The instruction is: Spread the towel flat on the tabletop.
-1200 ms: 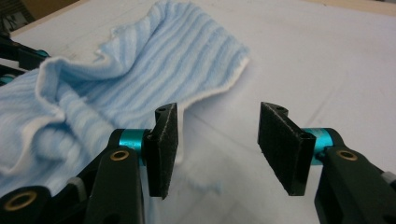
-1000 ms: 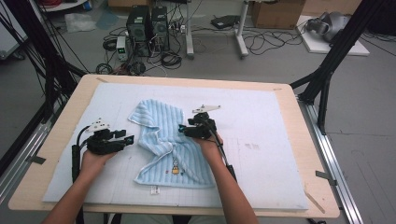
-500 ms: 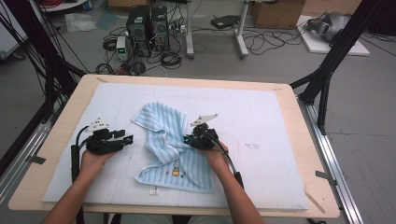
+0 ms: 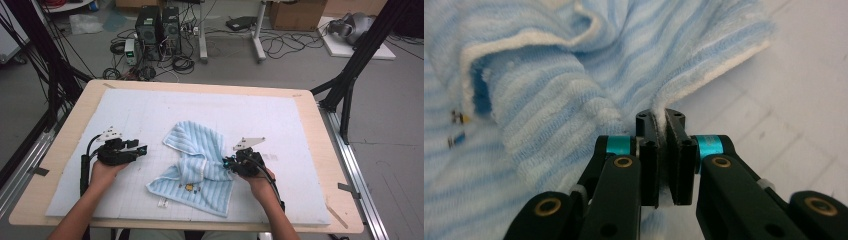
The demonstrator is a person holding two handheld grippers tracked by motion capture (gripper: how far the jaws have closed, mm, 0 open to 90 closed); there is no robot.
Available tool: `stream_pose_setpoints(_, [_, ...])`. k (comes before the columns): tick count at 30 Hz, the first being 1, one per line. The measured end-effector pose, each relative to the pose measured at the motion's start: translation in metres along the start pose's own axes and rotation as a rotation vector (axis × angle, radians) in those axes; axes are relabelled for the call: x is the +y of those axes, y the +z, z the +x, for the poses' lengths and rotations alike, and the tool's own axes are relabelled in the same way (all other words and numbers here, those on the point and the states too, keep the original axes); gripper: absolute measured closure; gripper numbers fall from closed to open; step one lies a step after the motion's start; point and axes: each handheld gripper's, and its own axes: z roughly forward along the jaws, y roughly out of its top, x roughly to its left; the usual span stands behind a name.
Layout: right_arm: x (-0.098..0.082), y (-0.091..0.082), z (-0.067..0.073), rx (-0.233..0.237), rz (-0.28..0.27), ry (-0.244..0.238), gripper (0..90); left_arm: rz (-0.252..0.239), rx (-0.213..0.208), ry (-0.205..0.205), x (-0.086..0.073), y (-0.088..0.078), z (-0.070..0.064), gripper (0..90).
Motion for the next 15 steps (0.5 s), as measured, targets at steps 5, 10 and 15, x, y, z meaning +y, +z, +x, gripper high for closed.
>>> stream_pose_setpoints(5, [-0.006,-0.008,-0.003,-0.006,-0.069,0.034,65.5,0.004,-0.018,-0.003,0.008,0.011,-0.005,45.9])
stream_pose_setpoints(10, [-0.008,-0.018,-0.013,-0.042,-0.148,0.104,53.9,0.016,-0.038,-0.006,0.024,0.036,-0.014,43.5])
stream_pose_setpoints(15, [-0.01,-0.024,-0.018,-0.073,-0.183,0.132,47.4,0.085,-0.058,0.03,0.038,0.068,-0.027,42.1])
